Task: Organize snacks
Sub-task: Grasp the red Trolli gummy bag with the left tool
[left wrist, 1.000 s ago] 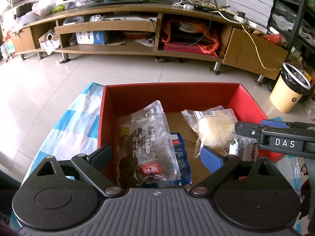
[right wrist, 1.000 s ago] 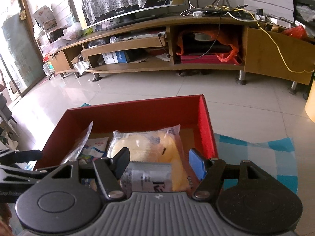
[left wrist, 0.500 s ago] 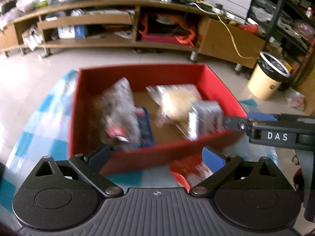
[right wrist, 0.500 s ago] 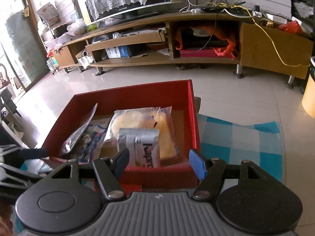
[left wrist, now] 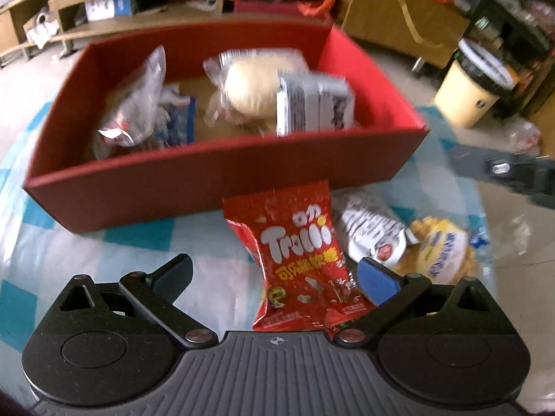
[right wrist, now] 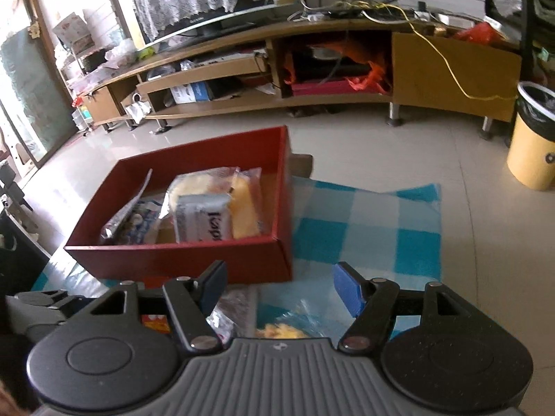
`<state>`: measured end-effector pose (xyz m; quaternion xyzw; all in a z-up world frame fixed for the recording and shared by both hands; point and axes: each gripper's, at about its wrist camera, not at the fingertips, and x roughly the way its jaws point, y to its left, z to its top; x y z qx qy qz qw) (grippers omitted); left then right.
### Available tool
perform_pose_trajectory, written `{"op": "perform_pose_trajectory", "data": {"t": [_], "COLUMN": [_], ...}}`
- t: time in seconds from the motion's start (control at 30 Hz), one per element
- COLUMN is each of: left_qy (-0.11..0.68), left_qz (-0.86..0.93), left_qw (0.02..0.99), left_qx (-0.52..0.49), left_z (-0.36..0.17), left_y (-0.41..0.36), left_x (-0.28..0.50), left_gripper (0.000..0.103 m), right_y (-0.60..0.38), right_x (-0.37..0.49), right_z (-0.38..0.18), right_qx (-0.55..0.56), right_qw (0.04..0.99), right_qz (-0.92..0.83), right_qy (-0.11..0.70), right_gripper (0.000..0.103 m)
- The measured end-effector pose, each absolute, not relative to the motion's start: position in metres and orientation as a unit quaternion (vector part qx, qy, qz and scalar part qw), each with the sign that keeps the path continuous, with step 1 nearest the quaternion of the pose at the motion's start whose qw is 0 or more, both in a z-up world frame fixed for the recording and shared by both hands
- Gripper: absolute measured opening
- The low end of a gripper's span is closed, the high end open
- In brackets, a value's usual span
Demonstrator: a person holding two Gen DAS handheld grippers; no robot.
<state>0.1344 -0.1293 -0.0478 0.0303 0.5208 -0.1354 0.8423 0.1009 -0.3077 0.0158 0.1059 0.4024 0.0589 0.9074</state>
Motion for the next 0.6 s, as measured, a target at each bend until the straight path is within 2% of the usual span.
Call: {"op": "perform_pose_trajectory", "data": {"t": [0.2, 0.27, 0.37, 0.43, 0.6], "left_qy": [0.525, 0.522, 0.517, 0.521, 0.531], "left_qz": [-0.092, -0.094, -0.109, -0.121, -0.127], "left_qw": [0.842, 0.843, 0.844, 0.839, 0.83], "left_qx": [0.085, 0.088, 0.092, 0.094, 0.112], "left_z": [-0.062, -0.062, -0.057, -0.054, -0.05], "left_y": [-0.154, -0.154, -0.145, -0.135, -0.106], "left_x": [0.144, 0.142, 0.132, 0.125, 0.108], "left_gripper": [0.101, 0.098, 0.083, 0.069, 0.065], "right_y": [-0.317, -0.317, -0.315, -0.315, -0.308], "right_x": [0.102, 0.103, 0.104, 0.105, 0.11], "right_z": [0.013, 0.01, 0.003, -0.003, -0.015], "right_qx": [0.109, 0.106, 0.1, 0.103, 0.104], "right_qw": [0.901, 0.898, 0.892, 0.886, 0.876], "right_qz": [0.056, 0.057, 0.061, 0.061, 0.064], "right_qy": [0.415, 0.422, 0.436, 0.447, 0.466], "right_gripper": [0.069, 0.07, 0.07, 0.07, 0.07]}}
